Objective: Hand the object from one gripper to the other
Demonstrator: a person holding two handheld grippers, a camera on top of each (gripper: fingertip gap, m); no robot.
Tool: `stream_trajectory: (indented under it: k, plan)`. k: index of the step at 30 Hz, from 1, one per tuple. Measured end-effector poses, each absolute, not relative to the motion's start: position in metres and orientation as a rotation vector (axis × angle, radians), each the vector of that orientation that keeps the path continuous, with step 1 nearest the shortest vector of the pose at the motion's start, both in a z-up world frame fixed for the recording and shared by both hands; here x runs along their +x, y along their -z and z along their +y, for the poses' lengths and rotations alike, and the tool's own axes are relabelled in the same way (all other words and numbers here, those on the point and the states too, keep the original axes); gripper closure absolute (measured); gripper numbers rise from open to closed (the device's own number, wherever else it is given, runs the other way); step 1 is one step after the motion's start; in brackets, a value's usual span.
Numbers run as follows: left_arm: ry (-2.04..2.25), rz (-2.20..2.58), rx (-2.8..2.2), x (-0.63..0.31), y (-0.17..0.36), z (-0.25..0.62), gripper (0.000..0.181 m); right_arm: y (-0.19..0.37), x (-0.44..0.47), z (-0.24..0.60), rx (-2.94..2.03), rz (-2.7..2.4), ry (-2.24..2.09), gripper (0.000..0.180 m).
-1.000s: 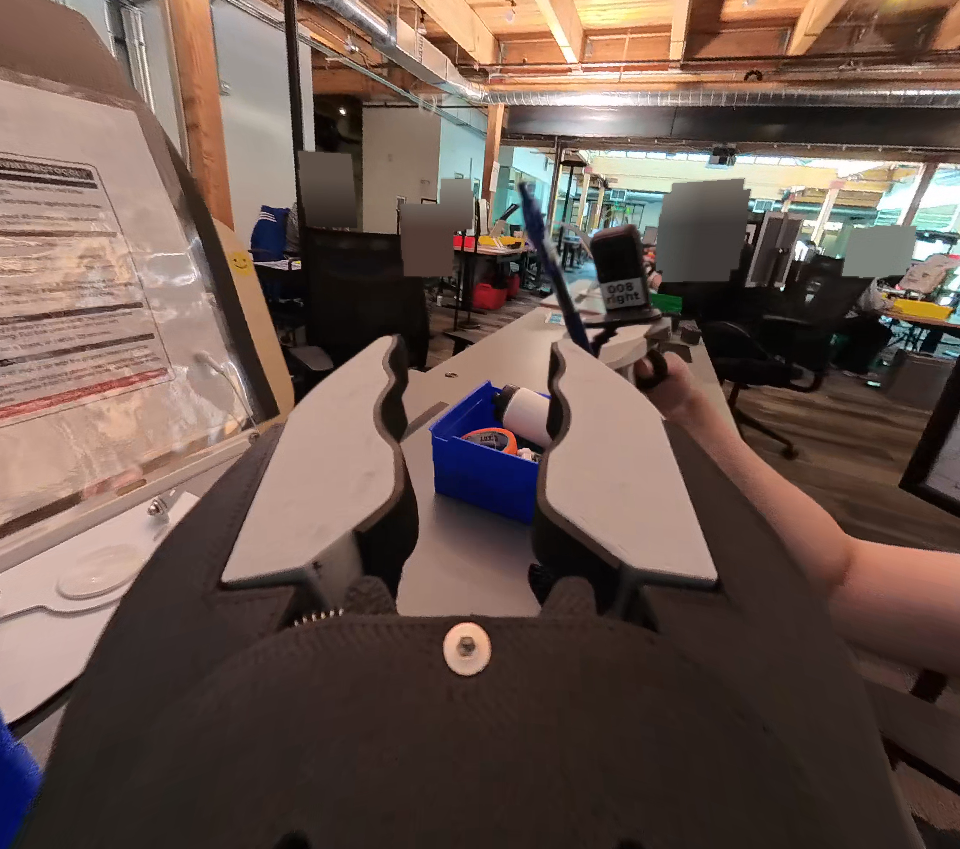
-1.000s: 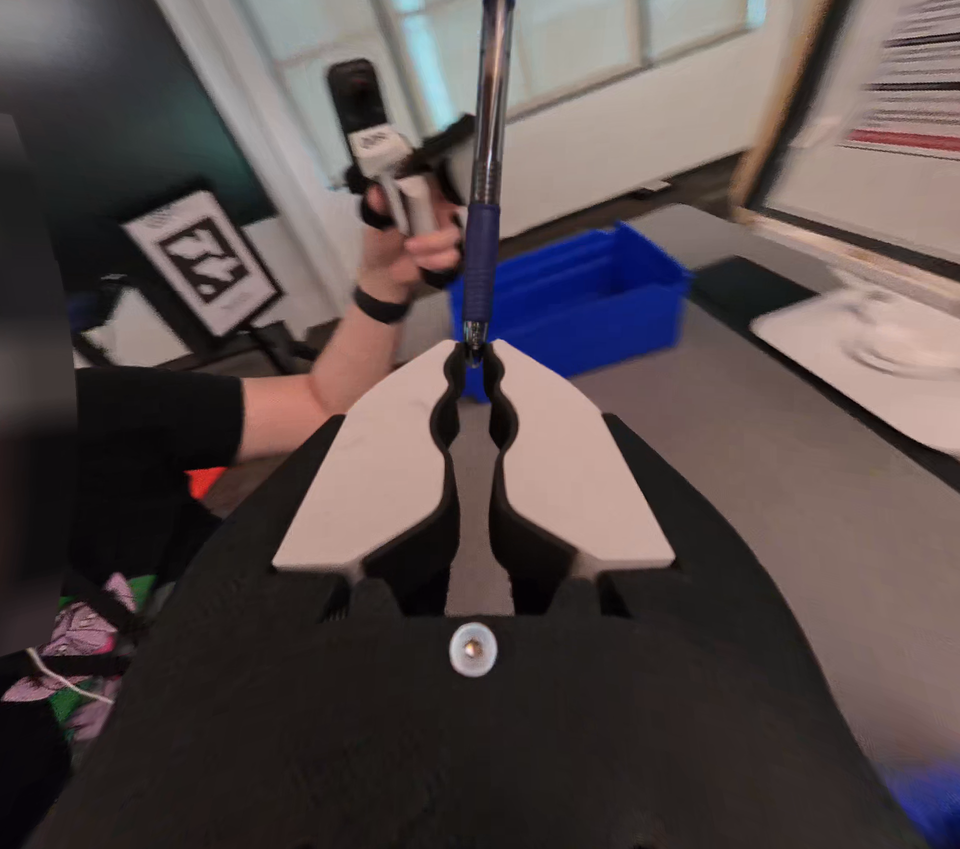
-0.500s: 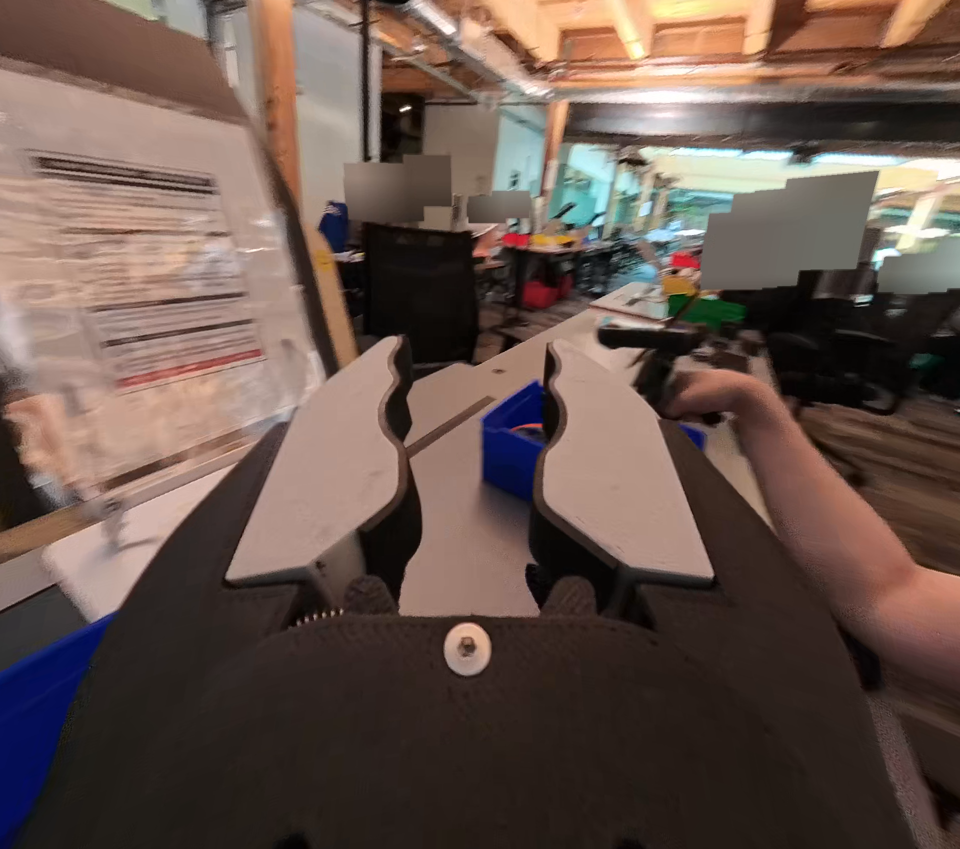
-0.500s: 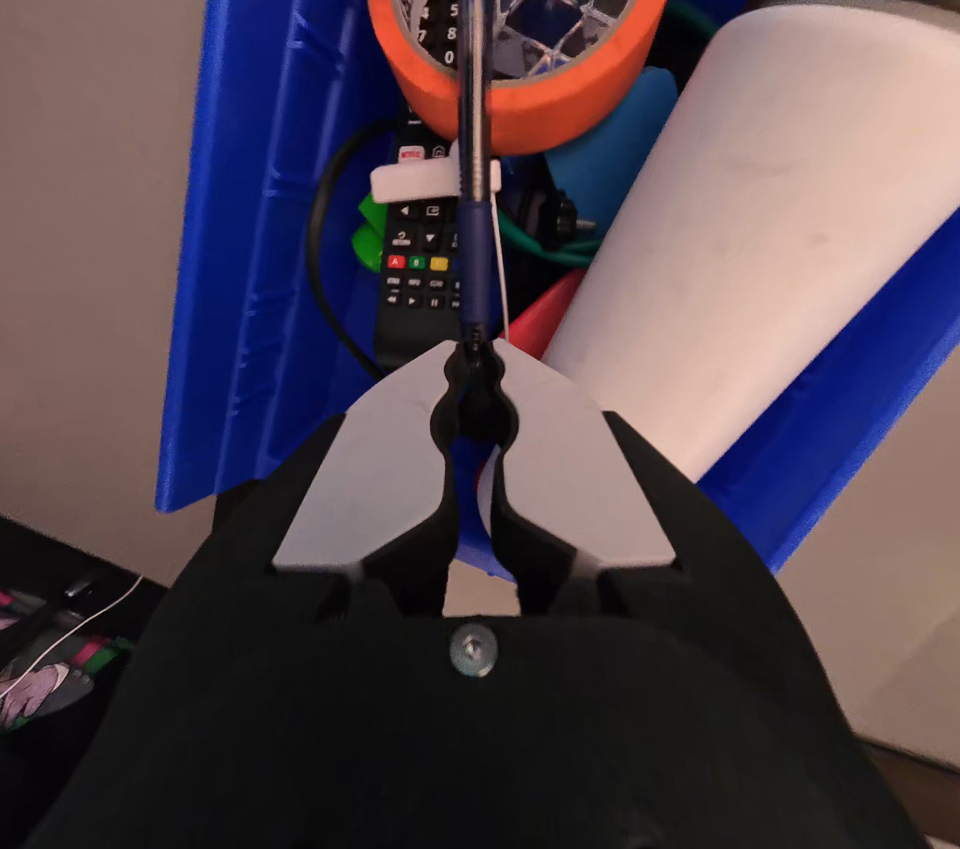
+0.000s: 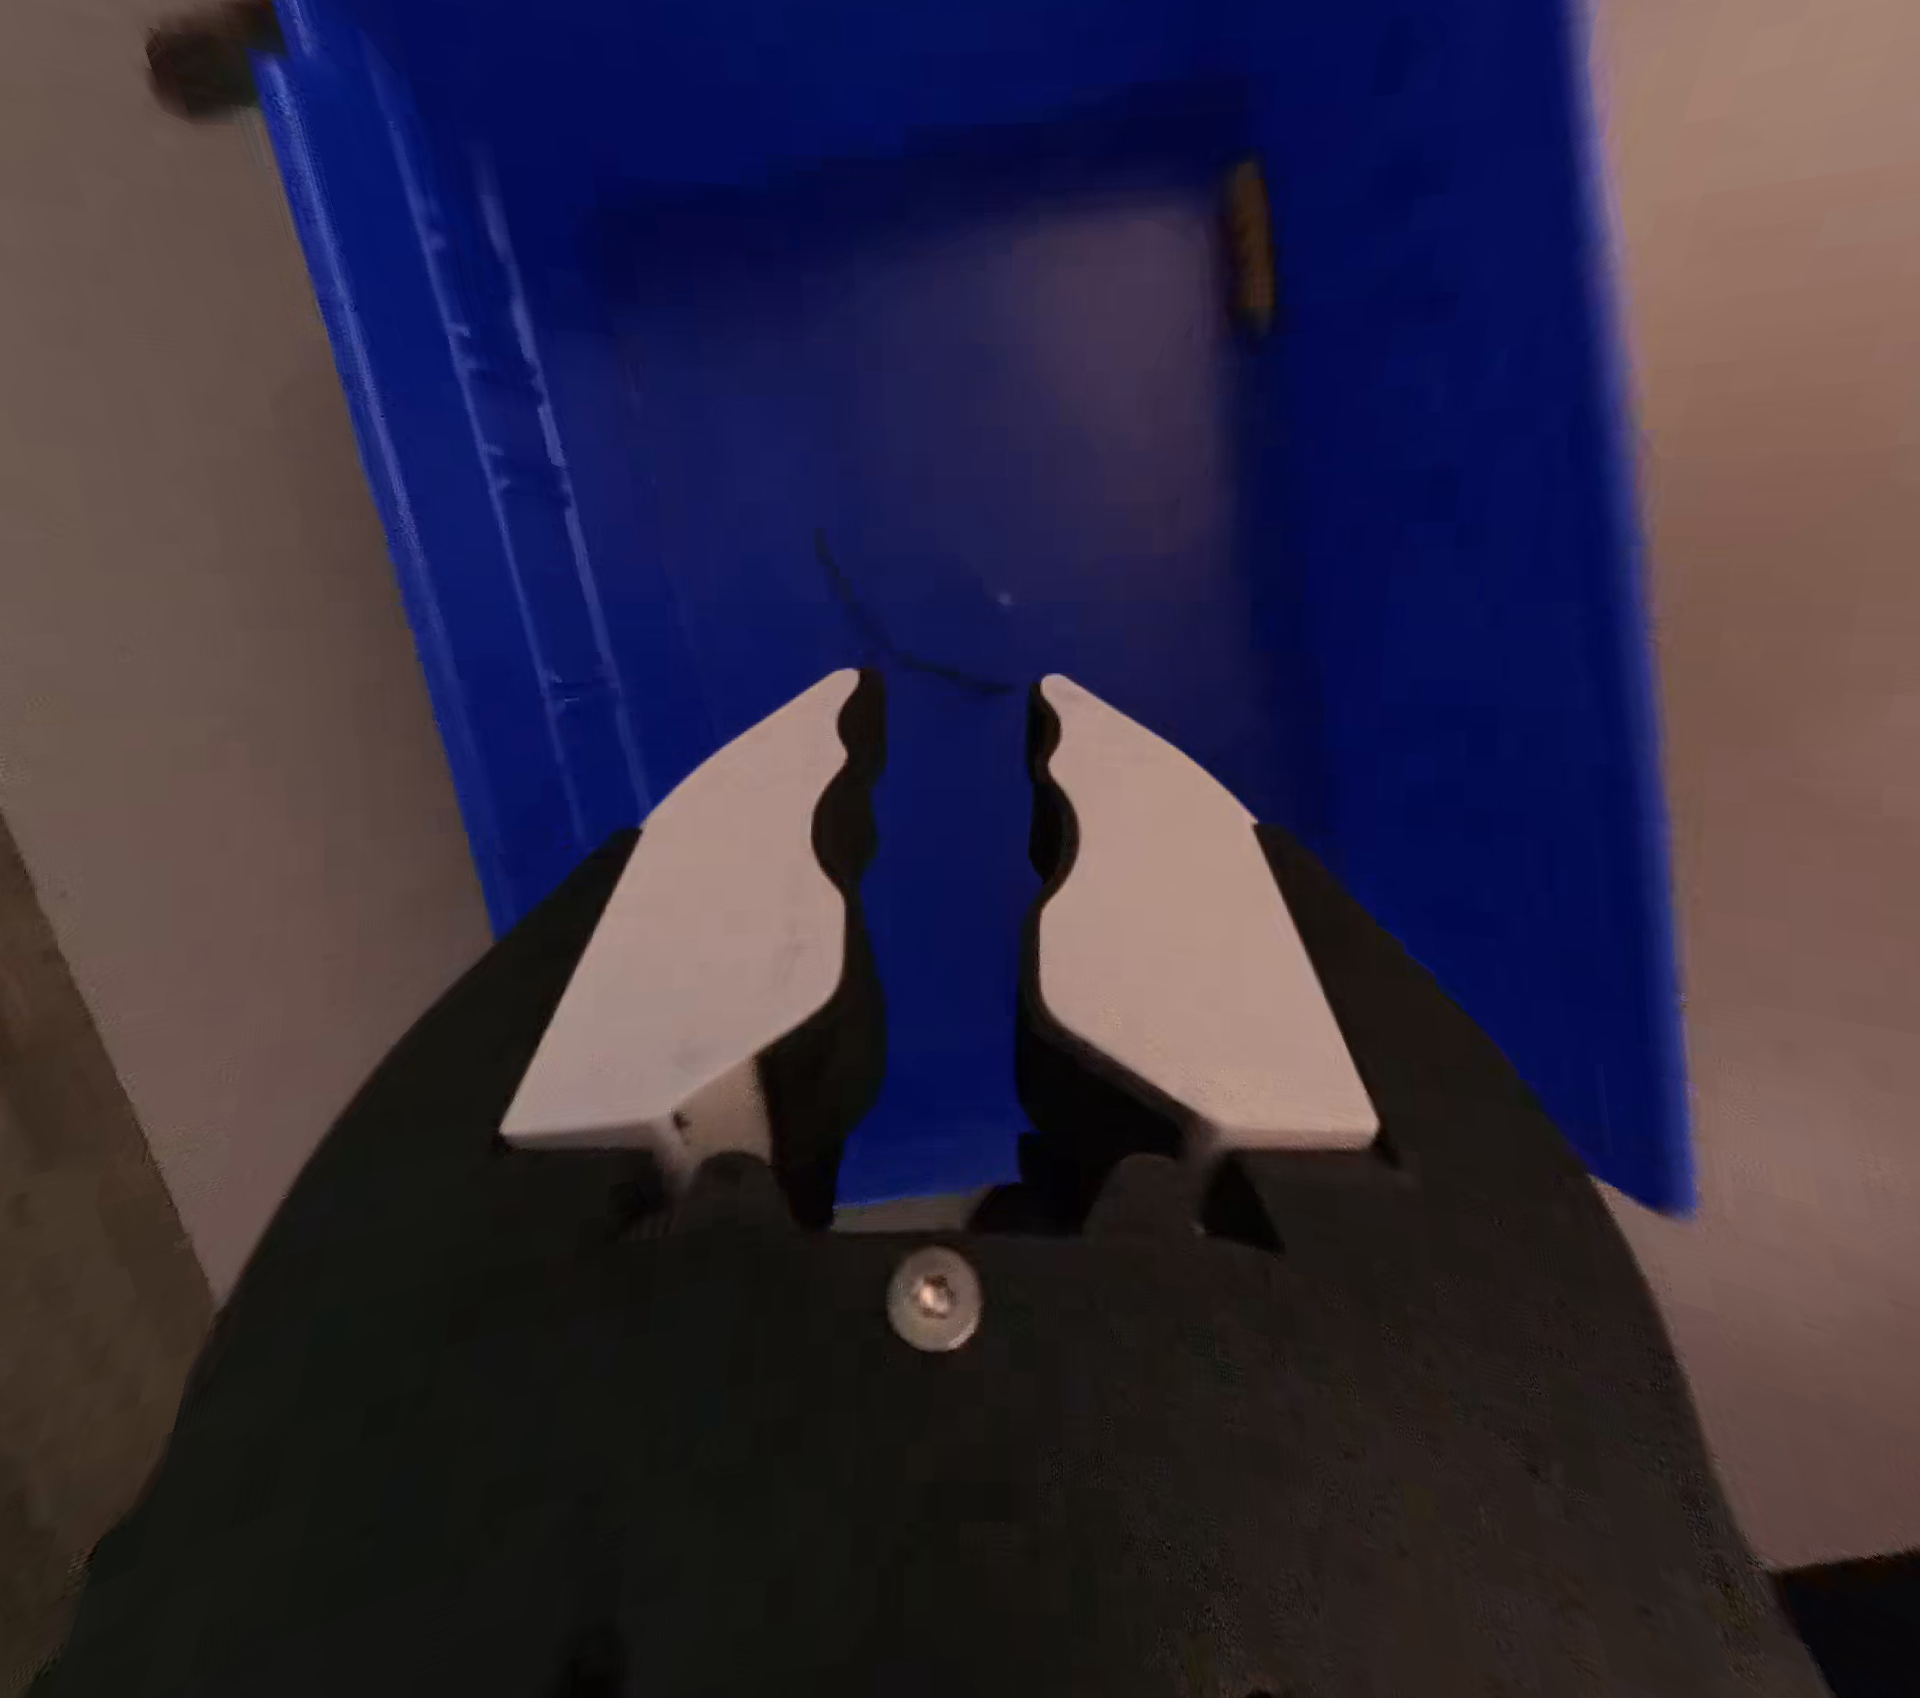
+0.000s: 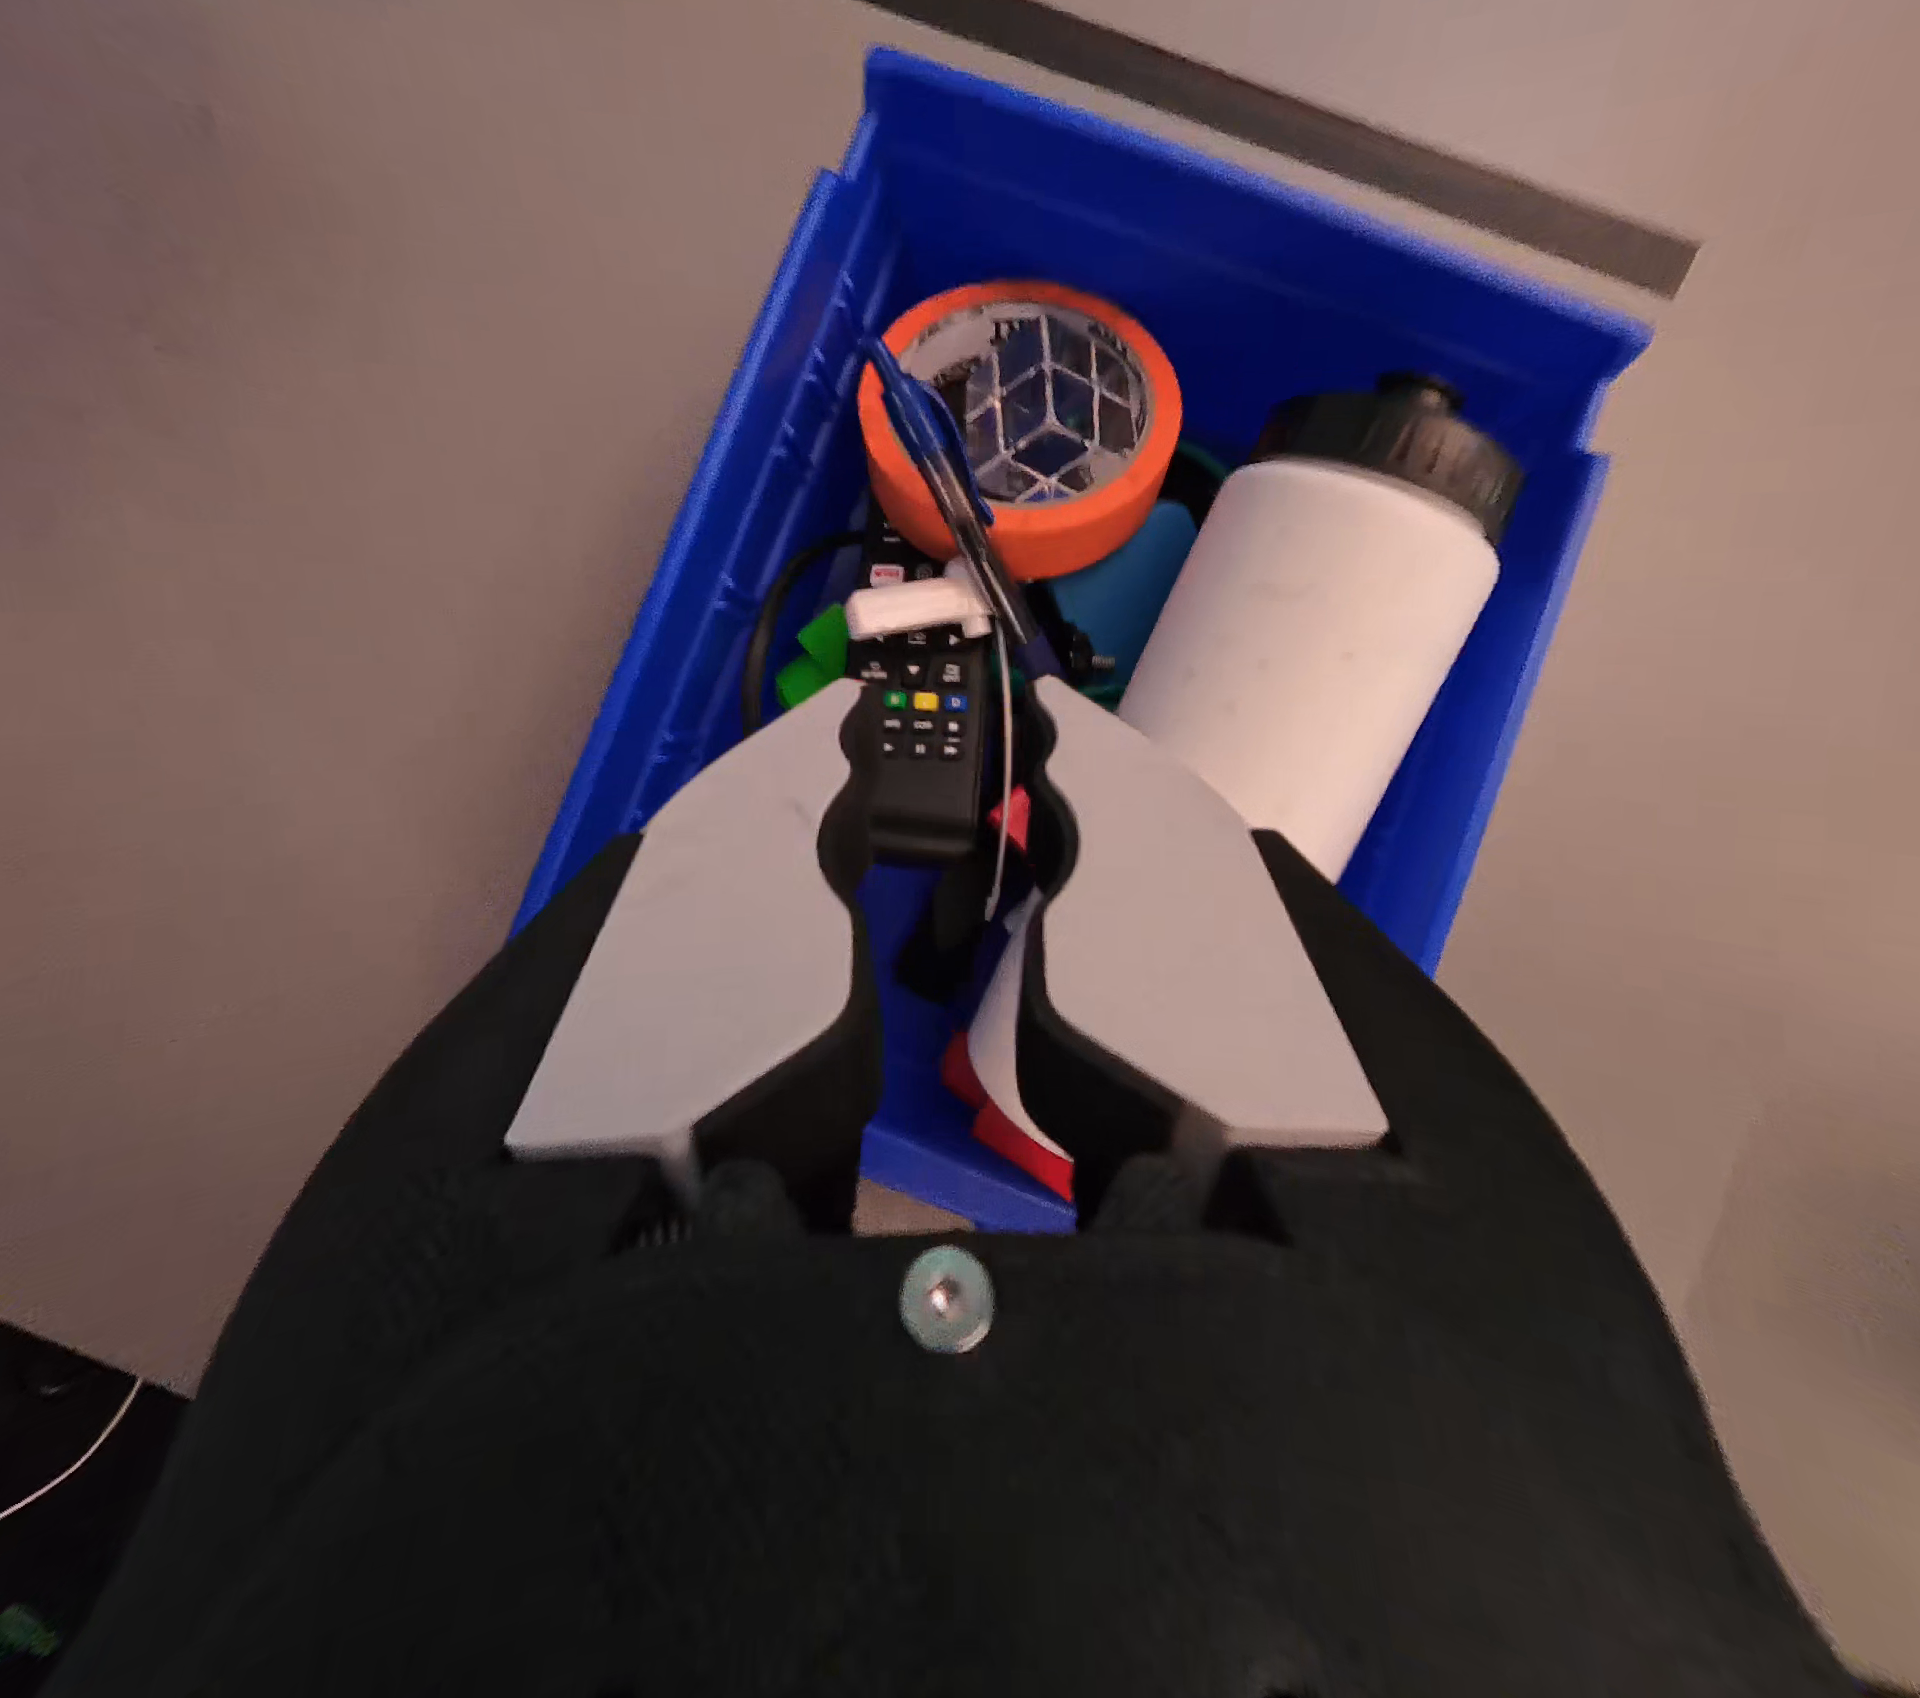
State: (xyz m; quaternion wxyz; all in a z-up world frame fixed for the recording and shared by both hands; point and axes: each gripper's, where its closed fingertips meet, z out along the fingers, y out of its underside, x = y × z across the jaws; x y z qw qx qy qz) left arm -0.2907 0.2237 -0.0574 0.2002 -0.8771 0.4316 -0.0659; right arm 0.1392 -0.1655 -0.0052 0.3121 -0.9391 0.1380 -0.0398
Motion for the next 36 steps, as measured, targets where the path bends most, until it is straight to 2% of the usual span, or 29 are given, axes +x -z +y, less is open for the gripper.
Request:
stream_trajectory:
  k: [7,16,18,20,24,26,29,32,36]
  plan:
    - [0.001,1.137,-2.594,-0.3,0.105,0.25,0.147,0.001,0.125,-0.157,-2.492,0.268,0.118,0.154]
    - [-0.037,1.112,-2.712,-0.3,0.14,0.255,0.152,0.01,0.126,-0.157,-2.543,0.242,0.134,0.156]
    - [-0.002,1.131,-2.723,-0.296,0.145,0.253,0.158,0.009,0.126,-0.158,-2.542,0.236,0.139,0.156]
    - [0.006,1.153,-2.718,-0.294,0.146,0.252,0.178,0.009,0.125,-0.158,-2.541,0.232,0.143,0.157]
    - [0.027,1.241,-2.728,-0.292,0.143,0.244,0.18,0.006,0.125,-0.158,-2.537,0.225,0.161,0.158]
    - [0.035,1.234,-2.688,-0.289,0.129,0.244,0.18,0.003,0.124,-0.156,-2.524,0.217,0.171,0.16]
    - [0.174,1.232,-2.479,-0.263,0.078,0.238,0.18,-0.005,0.119,-0.15,-2.496,0.176,0.201,0.161]
    - [0.658,1.337,-2.1,-0.205,0.0,0.188,0.181,-0.023,0.103,-0.132,-2.407,0.045,0.234,0.162]
    - [1.313,1.527,-1.48,-0.159,-0.102,0.068,0.181,-0.068,0.035,-0.09,-2.092,-0.363,0.195,0.161]
